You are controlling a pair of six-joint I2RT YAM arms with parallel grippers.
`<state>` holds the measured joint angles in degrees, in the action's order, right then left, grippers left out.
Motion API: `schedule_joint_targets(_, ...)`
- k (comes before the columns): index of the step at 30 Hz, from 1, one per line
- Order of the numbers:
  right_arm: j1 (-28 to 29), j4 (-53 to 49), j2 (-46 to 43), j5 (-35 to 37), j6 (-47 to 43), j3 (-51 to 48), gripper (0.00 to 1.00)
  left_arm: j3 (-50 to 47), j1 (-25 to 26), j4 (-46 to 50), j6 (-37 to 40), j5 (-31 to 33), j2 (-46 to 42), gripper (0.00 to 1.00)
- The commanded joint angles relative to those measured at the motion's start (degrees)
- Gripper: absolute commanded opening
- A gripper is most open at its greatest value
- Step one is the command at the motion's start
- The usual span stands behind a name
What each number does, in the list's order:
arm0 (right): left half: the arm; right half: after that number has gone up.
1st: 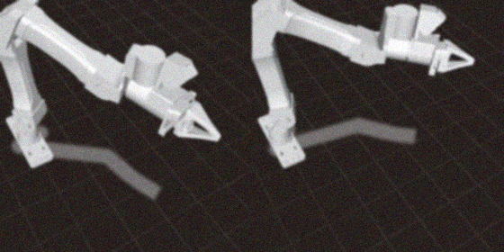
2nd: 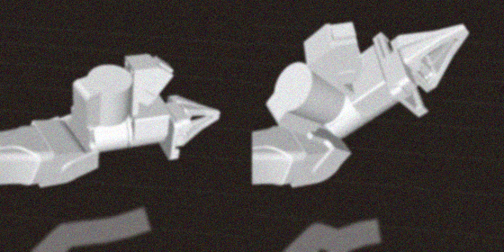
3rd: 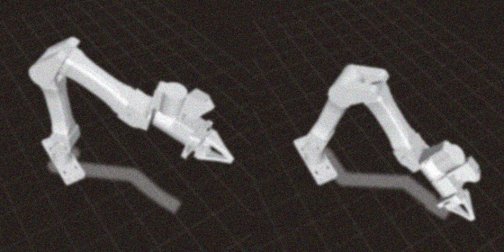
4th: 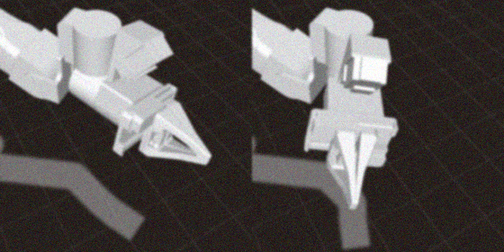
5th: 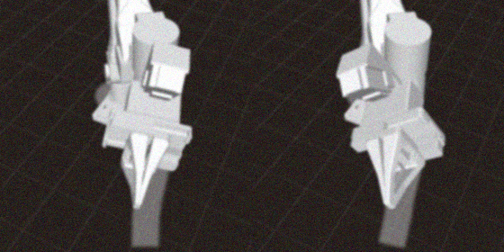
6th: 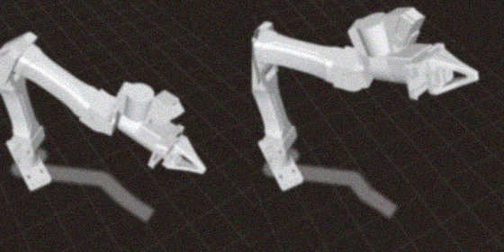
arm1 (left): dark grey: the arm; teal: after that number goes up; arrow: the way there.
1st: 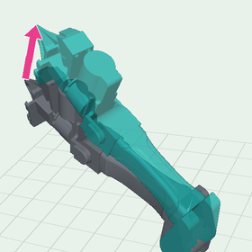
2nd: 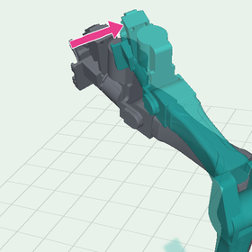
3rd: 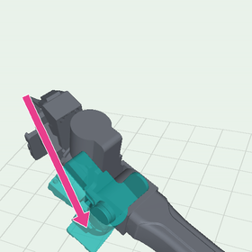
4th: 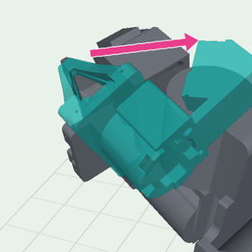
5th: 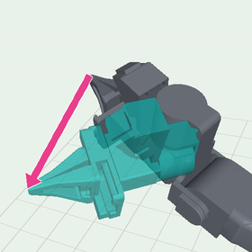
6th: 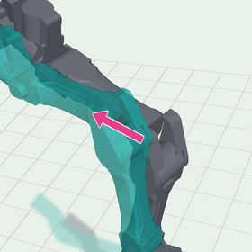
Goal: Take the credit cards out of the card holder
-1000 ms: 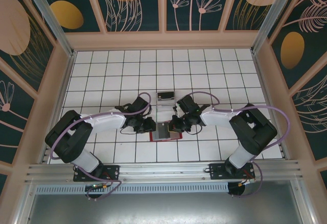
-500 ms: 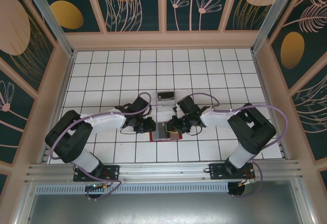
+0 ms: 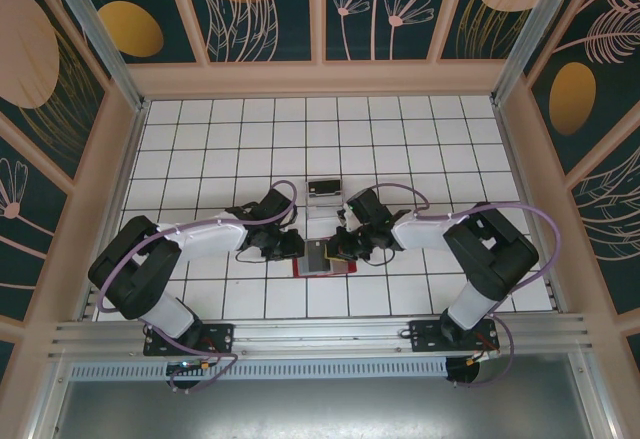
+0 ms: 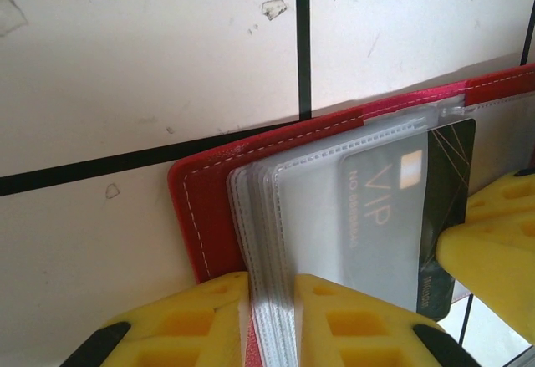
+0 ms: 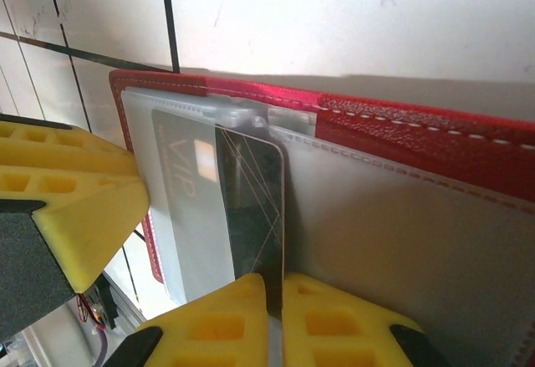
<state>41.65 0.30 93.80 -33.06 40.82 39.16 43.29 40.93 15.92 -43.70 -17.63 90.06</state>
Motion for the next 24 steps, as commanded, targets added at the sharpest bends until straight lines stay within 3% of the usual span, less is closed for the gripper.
schedule_joint_targets(1,-0.85,-4.34,-2.26,2.98,-1.40,-1.31,0.09,0.63,-0.03,4.14,1.14,3.71,-0.41,0.22)
schedule_joint_targets(24,-2.01,-16.78,-16.34,7.99,-8.06,1.84,0.05,5.66,0.02,7.15,2.91,6.18,-1.78,0.22)
